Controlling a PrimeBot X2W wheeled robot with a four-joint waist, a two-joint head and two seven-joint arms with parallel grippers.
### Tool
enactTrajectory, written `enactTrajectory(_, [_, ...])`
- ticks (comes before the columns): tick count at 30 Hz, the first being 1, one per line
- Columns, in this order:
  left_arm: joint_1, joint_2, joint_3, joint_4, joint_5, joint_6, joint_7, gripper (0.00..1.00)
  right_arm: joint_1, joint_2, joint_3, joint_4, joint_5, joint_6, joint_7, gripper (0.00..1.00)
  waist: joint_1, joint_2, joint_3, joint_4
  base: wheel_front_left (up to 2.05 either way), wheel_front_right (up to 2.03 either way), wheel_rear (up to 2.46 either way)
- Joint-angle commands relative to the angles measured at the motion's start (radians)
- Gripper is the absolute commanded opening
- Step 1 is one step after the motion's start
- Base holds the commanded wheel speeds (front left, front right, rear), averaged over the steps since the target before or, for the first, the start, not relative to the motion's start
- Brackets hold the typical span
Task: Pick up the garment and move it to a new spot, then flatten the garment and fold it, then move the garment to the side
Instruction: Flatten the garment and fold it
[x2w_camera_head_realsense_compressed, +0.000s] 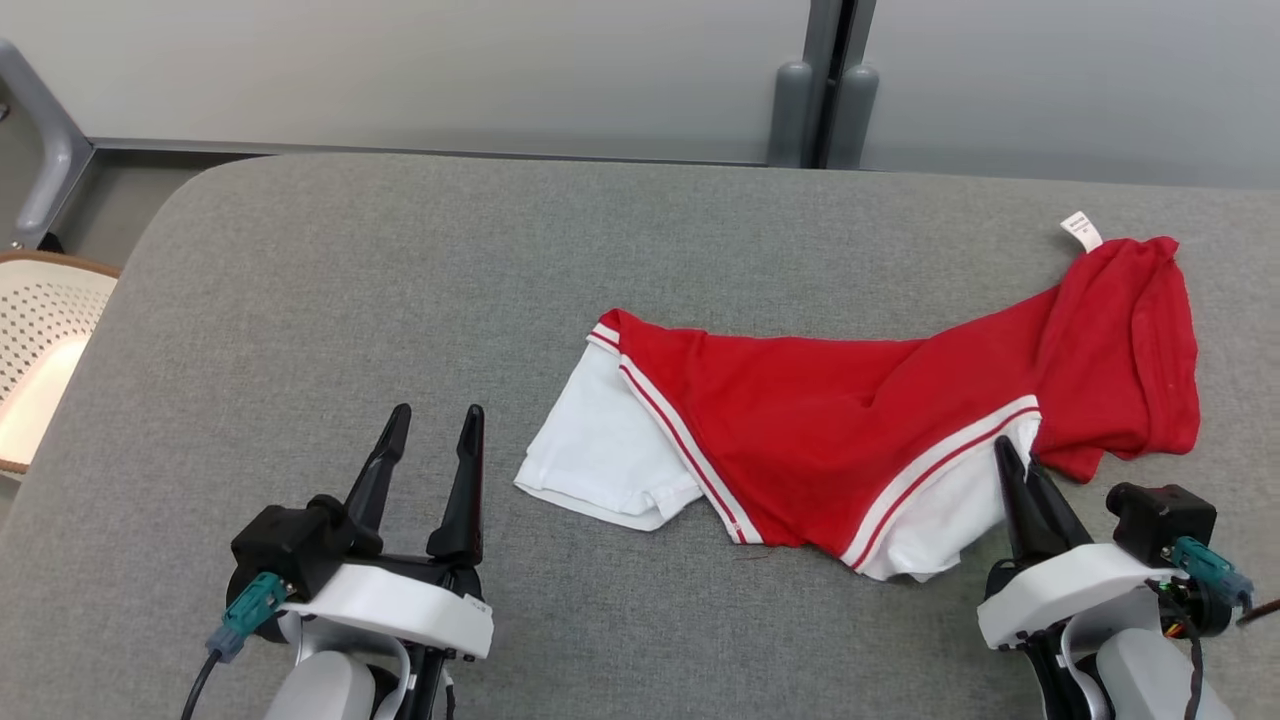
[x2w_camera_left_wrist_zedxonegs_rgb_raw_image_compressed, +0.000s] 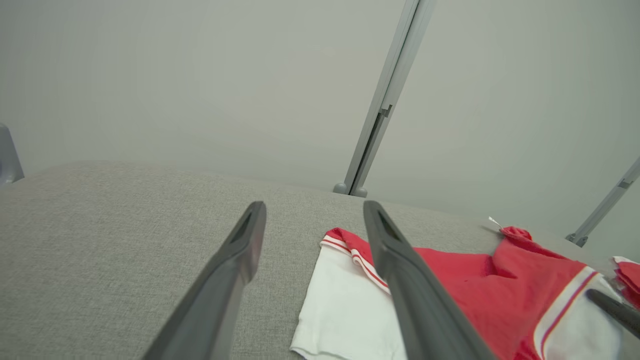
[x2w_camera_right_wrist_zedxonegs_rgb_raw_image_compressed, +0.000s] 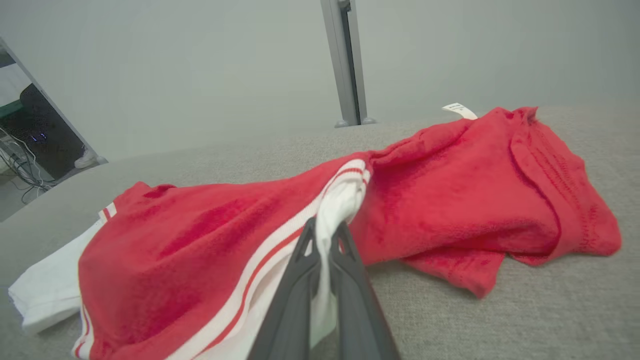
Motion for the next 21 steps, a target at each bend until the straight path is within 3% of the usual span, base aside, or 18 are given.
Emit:
enactTrajectory(1, [0.008,0.003,0.007,0.003,-0.005,0.006,0.0,1.0,0.009,-0.005,0.004,-0.02,0.005,0.0,-0.009,0.0,0.0,0.0,-0.016,-0.015,0.0,0.0,0.0])
enactTrajectory(11, [0.045,0.004,0.007,0.012,-0.033,-0.003,0.0,1.0,0.077,0.02,0.046,-0.251,0.044,0.0,0.016,0.0,0.0,0.0,-0.094,-0.053,0.0,0.0,0.0])
enactTrajectory(16, [0.04,0.004,-0.016,0.004,-0.047,0.003,0.0,1.0,0.039,0.036,-0.002,-0.331,0.074,0.0,0.077,0.0,0.0,0.0,-0.1,-0.02,0.0,0.0,0.0])
enactTrajectory(21, [0.02,0.003,-0.048,-0.01,-0.062,0.01,0.0,1.0,-0.079,0.003,-0.062,-0.369,0.035,0.0,0.159,0.0,0.0,0.0,-0.051,0.049,0.0,0.0,0.0])
